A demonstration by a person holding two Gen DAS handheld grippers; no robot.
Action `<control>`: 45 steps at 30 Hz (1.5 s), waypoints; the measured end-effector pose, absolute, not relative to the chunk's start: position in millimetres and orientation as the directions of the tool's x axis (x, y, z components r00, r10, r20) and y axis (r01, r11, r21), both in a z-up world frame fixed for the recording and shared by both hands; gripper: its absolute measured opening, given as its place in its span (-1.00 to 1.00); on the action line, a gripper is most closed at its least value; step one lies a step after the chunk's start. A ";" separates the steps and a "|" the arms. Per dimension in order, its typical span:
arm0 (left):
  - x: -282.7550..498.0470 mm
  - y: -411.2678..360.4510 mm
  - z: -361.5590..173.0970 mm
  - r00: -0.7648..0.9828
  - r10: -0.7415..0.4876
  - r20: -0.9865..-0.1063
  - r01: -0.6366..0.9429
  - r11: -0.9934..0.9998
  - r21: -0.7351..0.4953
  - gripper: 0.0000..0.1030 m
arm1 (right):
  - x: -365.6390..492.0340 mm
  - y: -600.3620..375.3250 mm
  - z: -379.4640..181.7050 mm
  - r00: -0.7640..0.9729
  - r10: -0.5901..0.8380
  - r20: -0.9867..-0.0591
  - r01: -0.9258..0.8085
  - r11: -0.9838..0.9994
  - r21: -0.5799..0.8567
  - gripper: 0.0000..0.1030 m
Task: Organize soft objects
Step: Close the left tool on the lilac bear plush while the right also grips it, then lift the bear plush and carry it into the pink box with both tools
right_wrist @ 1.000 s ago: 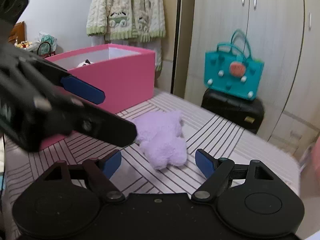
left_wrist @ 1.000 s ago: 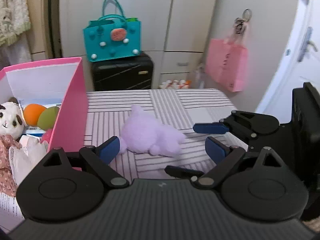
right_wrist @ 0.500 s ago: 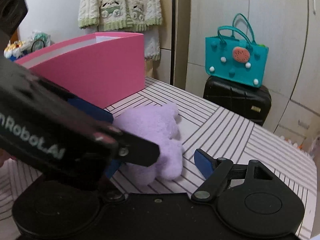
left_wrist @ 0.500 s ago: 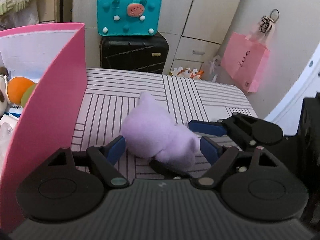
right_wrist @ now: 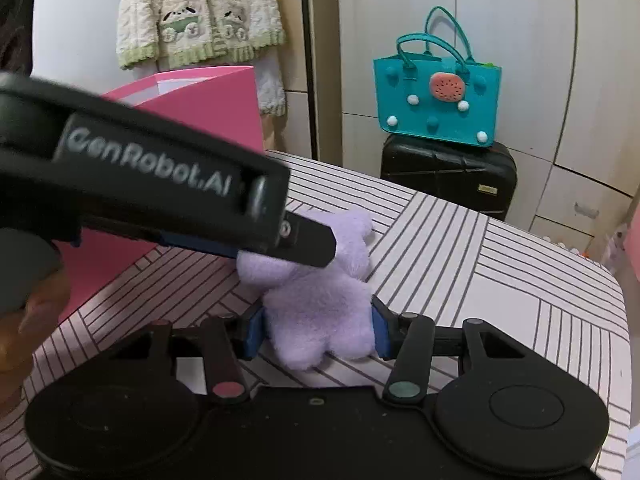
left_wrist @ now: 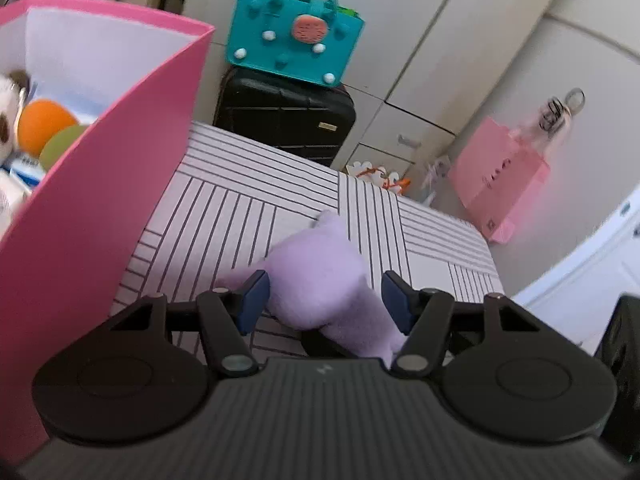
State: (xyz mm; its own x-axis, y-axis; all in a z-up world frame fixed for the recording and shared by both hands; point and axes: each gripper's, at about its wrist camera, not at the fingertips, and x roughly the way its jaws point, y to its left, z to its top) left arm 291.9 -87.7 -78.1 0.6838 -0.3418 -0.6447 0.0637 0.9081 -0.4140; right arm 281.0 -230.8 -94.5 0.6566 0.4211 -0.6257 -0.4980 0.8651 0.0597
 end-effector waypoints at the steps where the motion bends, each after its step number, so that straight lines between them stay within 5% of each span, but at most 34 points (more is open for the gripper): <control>1: 292.0 -87.4 -79.0 0.689 -0.336 -0.643 0.049 0.906 -0.421 0.18 | 280.2 -231.0 -94.7 0.659 0.416 -0.627 -0.492 0.868 0.060 0.09; 9: 295.7 -93.4 -79.1 0.716 -0.281 -0.639 0.012 0.920 -0.392 0.17 | 278.4 -231.1 -93.9 0.665 0.398 -0.632 -0.451 0.889 0.085 0.08; 11: 295.2 -101.0 -80.3 0.705 -0.271 -0.655 0.044 0.939 -0.342 -0.04 | 276.6 -233.2 -93.5 0.660 0.405 -0.633 -0.445 0.889 0.104 0.06; 23: 284.1 -108.6 -76.6 0.719 -0.279 -0.637 0.126 0.953 -0.276 -0.26 | 270.1 -236.2 -95.3 0.671 0.394 -0.628 -0.416 0.901 0.121 0.03; 45: 188.7 -95.2 -17.0 0.695 -0.385 -0.607 0.370 0.916 -0.157 -0.31 | 195.1 -233.3 -46.6 0.678 0.395 -0.620 -0.397 0.907 0.144 0.02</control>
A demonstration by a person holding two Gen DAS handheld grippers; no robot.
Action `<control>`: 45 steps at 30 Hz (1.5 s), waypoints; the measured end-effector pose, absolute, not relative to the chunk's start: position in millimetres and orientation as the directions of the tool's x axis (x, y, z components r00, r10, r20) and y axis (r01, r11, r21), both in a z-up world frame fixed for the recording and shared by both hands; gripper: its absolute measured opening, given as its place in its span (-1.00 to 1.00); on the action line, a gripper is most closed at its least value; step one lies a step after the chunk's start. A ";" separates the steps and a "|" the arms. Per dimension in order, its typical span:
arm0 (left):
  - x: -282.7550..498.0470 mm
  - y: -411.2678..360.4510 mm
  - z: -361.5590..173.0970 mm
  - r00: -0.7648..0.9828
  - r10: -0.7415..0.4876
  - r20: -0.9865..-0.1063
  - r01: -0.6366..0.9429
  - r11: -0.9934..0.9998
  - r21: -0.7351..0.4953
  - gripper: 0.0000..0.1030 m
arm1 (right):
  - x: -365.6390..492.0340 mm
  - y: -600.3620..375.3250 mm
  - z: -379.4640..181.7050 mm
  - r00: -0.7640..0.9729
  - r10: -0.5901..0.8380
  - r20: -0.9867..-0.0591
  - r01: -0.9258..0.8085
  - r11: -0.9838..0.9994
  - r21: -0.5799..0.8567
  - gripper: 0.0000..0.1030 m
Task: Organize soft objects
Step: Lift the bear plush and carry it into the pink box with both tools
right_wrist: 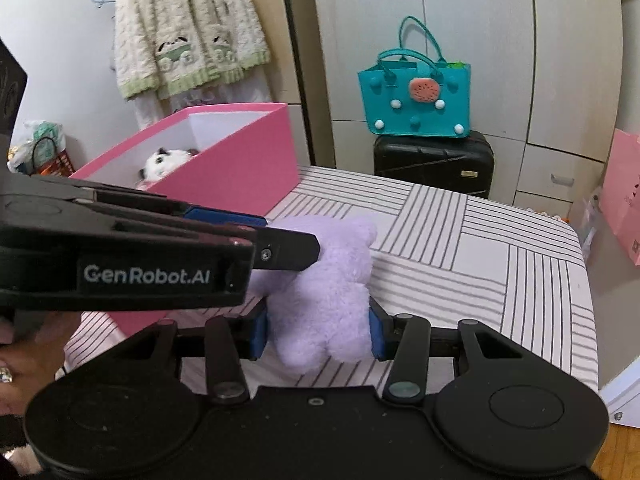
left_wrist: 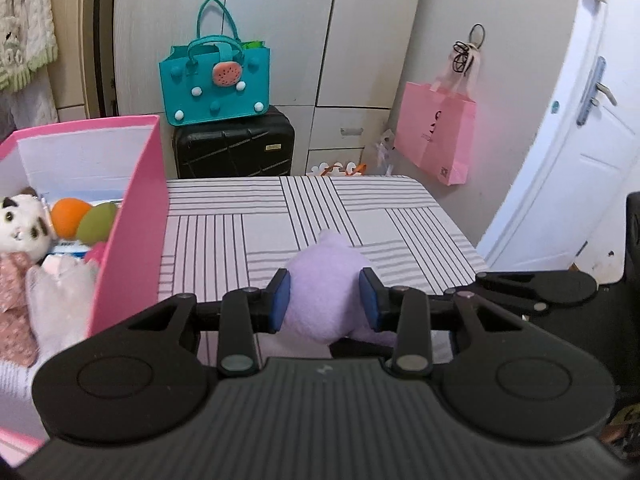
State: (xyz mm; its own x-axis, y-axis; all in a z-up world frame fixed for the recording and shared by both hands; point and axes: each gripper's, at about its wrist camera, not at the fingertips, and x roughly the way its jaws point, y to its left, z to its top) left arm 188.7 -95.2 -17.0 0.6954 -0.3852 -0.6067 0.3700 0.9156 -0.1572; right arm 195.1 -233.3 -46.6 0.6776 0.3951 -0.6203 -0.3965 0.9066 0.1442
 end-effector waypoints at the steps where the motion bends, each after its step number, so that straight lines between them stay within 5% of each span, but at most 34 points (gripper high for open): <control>1: 183.2 -92.6 -15.7 0.694 -0.388 -0.606 0.374 0.914 -0.157 -0.31 | 190.0 -231.5 -45.2 0.678 0.396 -0.619 -0.400 0.905 0.141 0.02; 31: 104.4 40.7 44.4 0.619 -0.533 -0.577 0.485 0.837 -0.254 -0.30 | 100.7 -165.4 17.3 0.615 0.548 -0.567 -0.609 0.787 0.100 0.02; 45: 114.5 100.5 72.5 0.722 -0.443 -0.532 0.400 0.894 -0.202 -0.30 | 124.7 -107.5 48.4 0.553 0.647 -0.526 -0.697 0.704 0.133 0.03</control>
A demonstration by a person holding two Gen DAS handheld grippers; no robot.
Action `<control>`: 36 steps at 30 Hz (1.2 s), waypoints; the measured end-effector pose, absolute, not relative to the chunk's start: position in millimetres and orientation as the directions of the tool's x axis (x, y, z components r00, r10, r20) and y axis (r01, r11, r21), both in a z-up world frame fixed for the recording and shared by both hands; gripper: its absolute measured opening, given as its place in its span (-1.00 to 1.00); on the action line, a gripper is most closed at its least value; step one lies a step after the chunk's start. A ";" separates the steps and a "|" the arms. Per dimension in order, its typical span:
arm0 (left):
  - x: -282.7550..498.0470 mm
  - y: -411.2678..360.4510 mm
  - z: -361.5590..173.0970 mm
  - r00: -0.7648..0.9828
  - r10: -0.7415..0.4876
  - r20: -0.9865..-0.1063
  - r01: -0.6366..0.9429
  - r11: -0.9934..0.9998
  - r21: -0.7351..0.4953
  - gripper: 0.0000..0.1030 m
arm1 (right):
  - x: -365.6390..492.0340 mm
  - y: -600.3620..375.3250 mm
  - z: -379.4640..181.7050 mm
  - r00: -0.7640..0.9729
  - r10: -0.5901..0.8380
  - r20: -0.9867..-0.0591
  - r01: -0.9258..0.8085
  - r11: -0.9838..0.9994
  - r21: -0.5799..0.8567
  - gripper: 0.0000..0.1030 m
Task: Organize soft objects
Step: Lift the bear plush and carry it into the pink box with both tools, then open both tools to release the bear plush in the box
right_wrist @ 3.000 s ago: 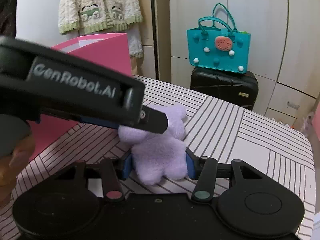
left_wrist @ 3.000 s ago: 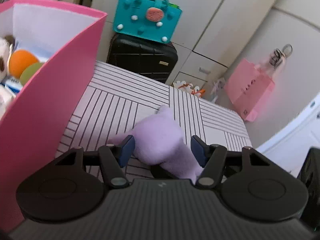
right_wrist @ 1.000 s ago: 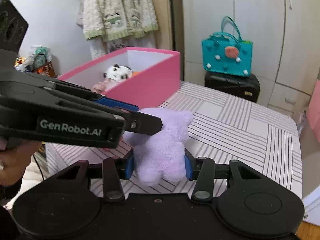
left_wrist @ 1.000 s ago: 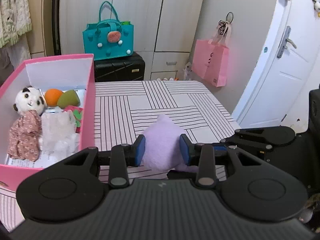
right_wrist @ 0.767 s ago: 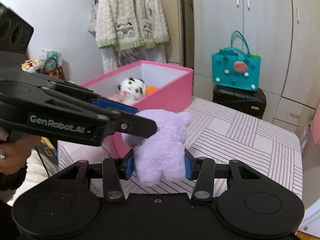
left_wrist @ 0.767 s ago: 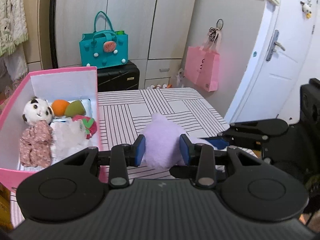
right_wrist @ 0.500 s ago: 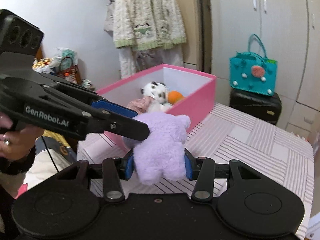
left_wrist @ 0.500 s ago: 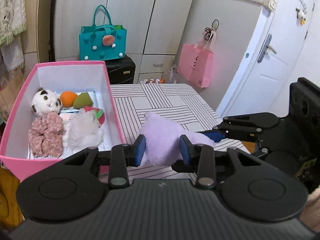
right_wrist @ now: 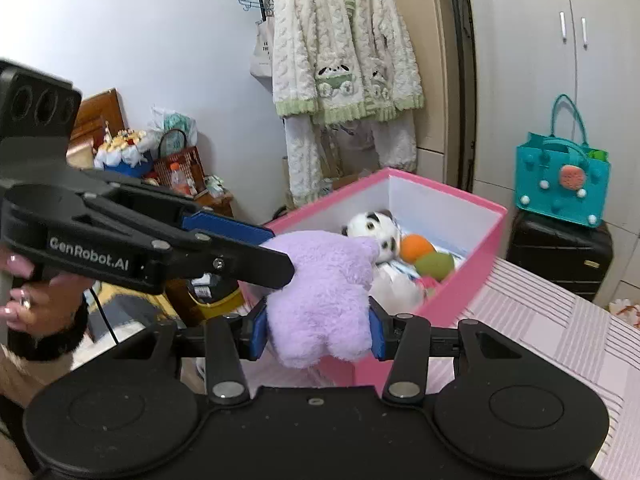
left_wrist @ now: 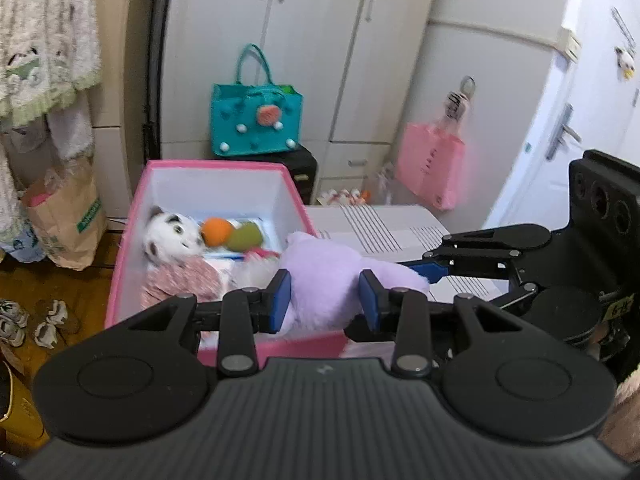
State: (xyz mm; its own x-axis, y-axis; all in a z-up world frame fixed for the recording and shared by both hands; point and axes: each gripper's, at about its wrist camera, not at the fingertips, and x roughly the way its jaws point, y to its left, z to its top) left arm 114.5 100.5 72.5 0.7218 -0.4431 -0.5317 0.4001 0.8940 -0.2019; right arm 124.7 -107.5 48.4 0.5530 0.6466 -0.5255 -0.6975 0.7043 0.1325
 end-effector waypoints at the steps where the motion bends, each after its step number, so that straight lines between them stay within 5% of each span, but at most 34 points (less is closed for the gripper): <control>1: 119.7 105.1 74.9 0.729 -0.438 -0.526 0.391 0.897 -0.205 -0.30 | 129.9 -104.3 50.4 0.548 0.654 -0.522 -0.700 0.700 0.141 0.03; 11: 175.3 136.9 70.7 0.761 -0.404 -0.508 0.316 0.914 -0.253 -0.30 | 189.5 -70.3 63.3 0.543 0.671 -0.504 -0.697 0.695 0.175 0.03; 36: 259.5 129.9 3.6 0.655 -0.317 -0.686 0.261 0.947 -0.188 -0.30 | 293.5 -11.2 -4.2 0.366 0.507 -0.780 -0.803 0.595 0.010 0.06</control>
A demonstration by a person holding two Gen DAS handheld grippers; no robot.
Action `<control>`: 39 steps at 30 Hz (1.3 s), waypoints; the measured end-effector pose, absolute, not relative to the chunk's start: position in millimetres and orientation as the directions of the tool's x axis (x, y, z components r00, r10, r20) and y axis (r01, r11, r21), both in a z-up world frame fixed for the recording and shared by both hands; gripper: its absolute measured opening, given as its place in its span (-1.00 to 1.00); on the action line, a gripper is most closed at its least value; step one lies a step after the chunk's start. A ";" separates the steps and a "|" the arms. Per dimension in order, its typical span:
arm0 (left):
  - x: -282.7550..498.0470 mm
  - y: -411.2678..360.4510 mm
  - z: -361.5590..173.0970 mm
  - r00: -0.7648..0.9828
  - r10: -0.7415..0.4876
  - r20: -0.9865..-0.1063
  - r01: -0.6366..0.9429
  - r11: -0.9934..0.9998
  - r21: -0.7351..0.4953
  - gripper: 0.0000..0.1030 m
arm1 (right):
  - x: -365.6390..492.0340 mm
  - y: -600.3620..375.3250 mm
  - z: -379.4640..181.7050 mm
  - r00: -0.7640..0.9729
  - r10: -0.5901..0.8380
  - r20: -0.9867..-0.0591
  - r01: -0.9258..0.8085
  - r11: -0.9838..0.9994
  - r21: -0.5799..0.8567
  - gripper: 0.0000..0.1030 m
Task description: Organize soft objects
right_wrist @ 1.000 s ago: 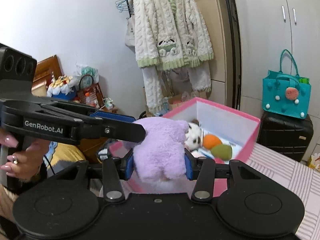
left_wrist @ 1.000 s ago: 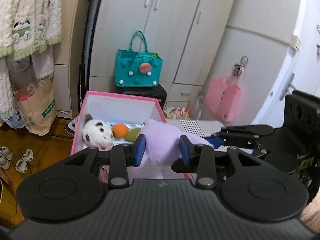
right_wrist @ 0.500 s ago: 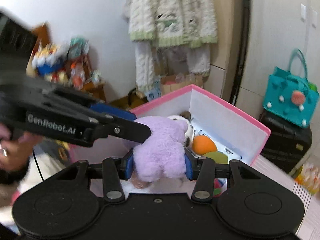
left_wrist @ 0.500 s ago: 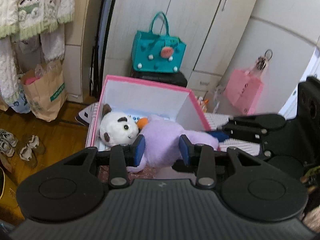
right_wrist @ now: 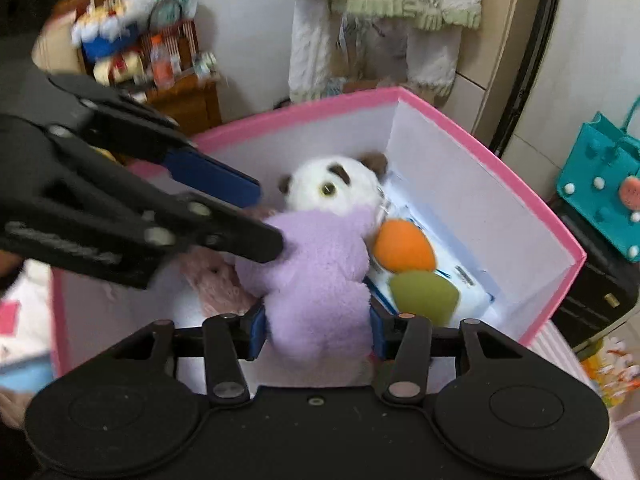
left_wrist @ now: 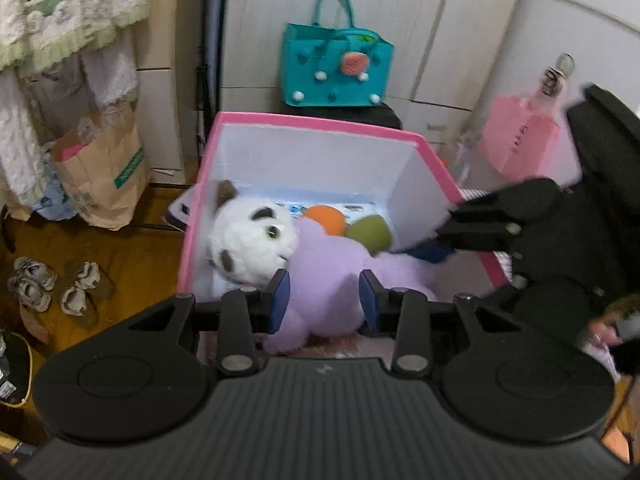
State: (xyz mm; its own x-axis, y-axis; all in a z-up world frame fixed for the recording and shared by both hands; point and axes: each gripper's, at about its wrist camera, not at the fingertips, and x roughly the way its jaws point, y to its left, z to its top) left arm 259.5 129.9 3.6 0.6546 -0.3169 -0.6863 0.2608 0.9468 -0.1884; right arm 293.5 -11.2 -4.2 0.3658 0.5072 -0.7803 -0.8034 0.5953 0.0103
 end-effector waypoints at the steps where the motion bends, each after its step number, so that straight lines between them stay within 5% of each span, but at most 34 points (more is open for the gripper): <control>1: 259.6 127.4 2.9 0.647 -0.330 -0.688 0.273 0.942 -0.196 -0.30 | 294.1 -11.0 -6.9 0.368 0.488 -0.791 -0.807 0.590 -0.012 0.06; 10: 262.3 132.7 1.5 0.683 -0.271 -0.678 0.201 0.962 -0.182 -0.30 | 291.3 -19.8 -2.5 0.437 0.462 -0.772 -0.790 0.607 -0.084 0.42; 24: 202.0 134.9 25.7 0.729 -0.285 -0.622 0.240 0.958 -0.158 0.04 | 218.9 -89.0 32.8 0.541 0.608 -0.581 -0.651 0.740 0.168 0.48; 39: 148.9 111.7 54.1 0.744 -0.279 -0.607 0.280 0.955 -0.097 0.16 | 149.6 -130.1 47.2 0.652 0.536 -0.536 -0.548 0.822 0.155 0.55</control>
